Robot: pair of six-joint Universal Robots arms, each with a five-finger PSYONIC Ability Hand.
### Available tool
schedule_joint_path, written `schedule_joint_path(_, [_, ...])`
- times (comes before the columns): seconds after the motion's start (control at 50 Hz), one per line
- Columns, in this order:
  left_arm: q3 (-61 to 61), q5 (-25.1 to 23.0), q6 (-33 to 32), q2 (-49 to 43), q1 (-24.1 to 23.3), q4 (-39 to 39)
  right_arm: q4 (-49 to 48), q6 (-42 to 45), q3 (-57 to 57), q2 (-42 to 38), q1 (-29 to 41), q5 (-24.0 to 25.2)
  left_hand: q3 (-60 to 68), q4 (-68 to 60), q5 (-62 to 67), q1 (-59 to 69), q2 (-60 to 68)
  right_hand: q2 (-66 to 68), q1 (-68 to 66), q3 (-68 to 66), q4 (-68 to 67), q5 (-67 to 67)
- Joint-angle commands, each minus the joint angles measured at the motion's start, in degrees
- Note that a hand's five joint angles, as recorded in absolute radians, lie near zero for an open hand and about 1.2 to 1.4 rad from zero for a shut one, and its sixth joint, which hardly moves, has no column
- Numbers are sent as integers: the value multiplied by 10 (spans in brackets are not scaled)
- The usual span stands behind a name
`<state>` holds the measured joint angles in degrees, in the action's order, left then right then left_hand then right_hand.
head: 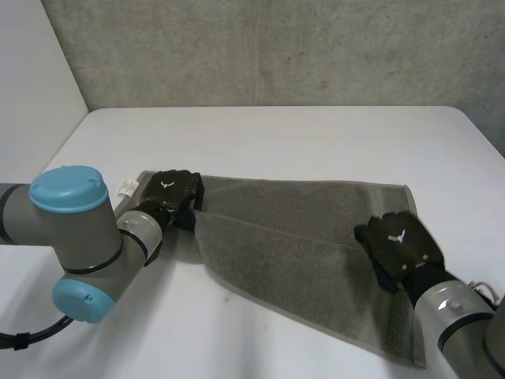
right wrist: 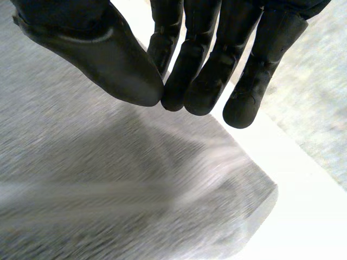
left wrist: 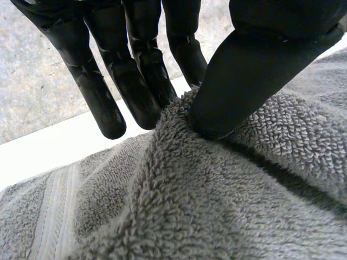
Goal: Fold the towel.
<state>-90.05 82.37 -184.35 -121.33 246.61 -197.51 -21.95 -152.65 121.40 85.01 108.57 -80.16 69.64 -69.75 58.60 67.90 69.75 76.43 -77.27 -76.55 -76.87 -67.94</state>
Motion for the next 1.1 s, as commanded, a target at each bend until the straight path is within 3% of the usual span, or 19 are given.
schedule_joint_path(0.02, [-17, -1, 0, 31, 0, 34, 34, -4, -6, 23, -2, 3, 104, -103, 114, 121, 103, 18, -10, -17, -14, -3])
schedule_joint_path(0.04, [-21, -1, 0, 34, 0, 34, 66, -5, -6, 23, -2, 4, 104, -103, 114, 121, 103, -250, 259, 251, 255, 265])
schedule_joint_path(0.06, [-23, -1, 0, 35, 0, 34, 67, -5, -6, 23, -2, 4, 104, -103, 114, 121, 103, -253, 261, 254, 257, 268])
schedule_joint_path(0.08, [-23, -1, 0, 35, 0, 34, 100, -5, -8, 23, -3, 4, 104, -103, 114, 121, 103, -411, 420, 412, 416, 426])
schedule_joint_path(0.2, [-23, -2, 0, 29, 0, 34, 176, -6, 4, 22, -2, 18, 104, -103, 114, 121, 103, -661, 670, 662, 666, 676])
schedule_joint_path(0.46, [-22, -2, 0, 26, 1, 33, 123, 2, 71, 13, -29, 72, 104, -103, 114, 121, 103, -615, 623, 616, 619, 630])
schedule_joint_path(0.64, [-23, -2, 0, 25, 1, 33, 43, 3, 91, -12, -27, 74, 104, -103, 114, 121, 103, -467, 475, 468, 471, 482])
schedule_joint_path(0.82, [-23, -2, 0, 25, 1, 33, 16, 19, 89, -42, -27, 75, 104, -103, 114, 121, 103, -431, 440, 432, 436, 446])
schedule_joint_path(1.1, [-24, -4, 0, 25, 1, 34, -22, 38, 65, -70, -34, 67, 104, -103, 114, 121, 103, -273, 282, 274, 278, 288])
